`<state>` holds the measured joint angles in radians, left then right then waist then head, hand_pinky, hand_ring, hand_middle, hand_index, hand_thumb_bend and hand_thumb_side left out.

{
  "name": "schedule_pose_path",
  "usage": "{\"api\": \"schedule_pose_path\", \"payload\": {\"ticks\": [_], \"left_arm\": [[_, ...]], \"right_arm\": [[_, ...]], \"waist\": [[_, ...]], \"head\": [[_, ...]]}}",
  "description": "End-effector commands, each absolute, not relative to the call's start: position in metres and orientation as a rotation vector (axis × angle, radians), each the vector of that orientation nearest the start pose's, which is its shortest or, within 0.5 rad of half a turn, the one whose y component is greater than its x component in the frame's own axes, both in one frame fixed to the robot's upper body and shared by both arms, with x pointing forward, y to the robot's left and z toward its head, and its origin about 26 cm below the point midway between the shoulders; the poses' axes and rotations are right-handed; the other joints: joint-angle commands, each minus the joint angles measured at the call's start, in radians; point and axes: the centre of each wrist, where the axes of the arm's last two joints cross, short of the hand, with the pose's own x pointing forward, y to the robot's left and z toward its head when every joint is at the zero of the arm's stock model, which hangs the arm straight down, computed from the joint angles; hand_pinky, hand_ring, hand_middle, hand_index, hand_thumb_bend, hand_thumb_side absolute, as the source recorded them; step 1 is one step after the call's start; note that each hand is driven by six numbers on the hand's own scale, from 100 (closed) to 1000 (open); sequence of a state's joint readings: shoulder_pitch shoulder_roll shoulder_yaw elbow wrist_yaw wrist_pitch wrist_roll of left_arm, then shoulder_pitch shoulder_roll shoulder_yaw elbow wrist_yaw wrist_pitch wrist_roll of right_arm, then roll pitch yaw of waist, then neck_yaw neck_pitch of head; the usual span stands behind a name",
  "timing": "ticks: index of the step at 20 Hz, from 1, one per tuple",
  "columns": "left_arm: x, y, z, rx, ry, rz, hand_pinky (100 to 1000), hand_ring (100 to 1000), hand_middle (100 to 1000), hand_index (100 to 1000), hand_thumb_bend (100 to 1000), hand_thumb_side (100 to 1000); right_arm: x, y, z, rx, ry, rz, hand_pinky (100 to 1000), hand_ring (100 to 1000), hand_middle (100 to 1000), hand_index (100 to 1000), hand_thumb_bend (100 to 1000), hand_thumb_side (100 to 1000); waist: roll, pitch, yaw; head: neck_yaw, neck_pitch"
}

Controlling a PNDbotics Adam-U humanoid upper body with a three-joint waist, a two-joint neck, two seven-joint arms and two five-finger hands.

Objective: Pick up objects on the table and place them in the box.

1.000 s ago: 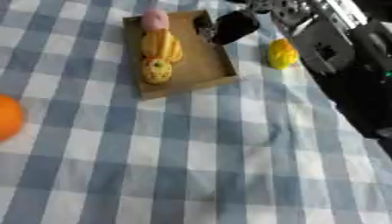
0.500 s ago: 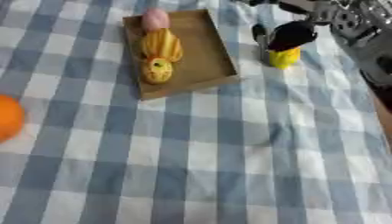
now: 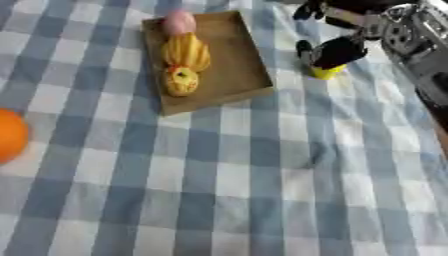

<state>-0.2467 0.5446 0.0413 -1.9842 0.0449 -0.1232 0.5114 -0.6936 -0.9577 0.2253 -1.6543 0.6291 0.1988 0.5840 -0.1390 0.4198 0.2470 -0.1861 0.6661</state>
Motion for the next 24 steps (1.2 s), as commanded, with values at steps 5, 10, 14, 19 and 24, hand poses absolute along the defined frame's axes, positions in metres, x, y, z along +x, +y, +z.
{"api": "schedule_pose_path", "payload": {"ticks": [5, 10, 14, 19, 24], "left_arm": [[0.291, 0.309, 0.218, 0.568, -2.448, 0.044, 730, 786, 689, 773, 249, 548], [0.291, 0.309, 0.218, 0.568, -2.444, 0.044, 730, 786, 689, 773, 248, 548], [0.291, 0.309, 0.218, 0.568, -2.444, 0.045, 730, 786, 688, 773, 248, 547], [0.29, 0.309, 0.217, 0.567, -2.442, 0.048, 729, 785, 688, 773, 247, 548], [0.291, 0.309, 0.217, 0.565, -2.444, 0.05, 729, 785, 688, 772, 246, 548]], "right_arm": [[0.36, -0.349, 0.313, -1.215, -1.158, 1.423, 836, 901, 877, 941, 100, 332], [0.36, -0.354, 0.312, -1.208, -1.136, 1.42, 836, 899, 873, 948, 100, 303], [0.36, -0.356, 0.312, -1.188, -1.13, 1.416, 840, 904, 878, 964, 118, 282], [0.362, -0.365, 0.31, -1.211, -1.087, 1.384, 841, 908, 882, 964, 165, 302], [0.367, -0.374, 0.304, -1.258, -1.024, 1.36, 842, 910, 884, 961, 196, 301]], "waist": [[0.01, -0.012, 0.002], [0.011, -0.009, -0.001], [0.011, -0.01, -0.004], [0.011, -0.009, -0.004], [0.01, -0.005, -0.001]], "head": [[0.0, -0.018], [0.003, -0.017], [0.004, -0.018], [0.003, -0.023], [0.0, -0.028]]}}
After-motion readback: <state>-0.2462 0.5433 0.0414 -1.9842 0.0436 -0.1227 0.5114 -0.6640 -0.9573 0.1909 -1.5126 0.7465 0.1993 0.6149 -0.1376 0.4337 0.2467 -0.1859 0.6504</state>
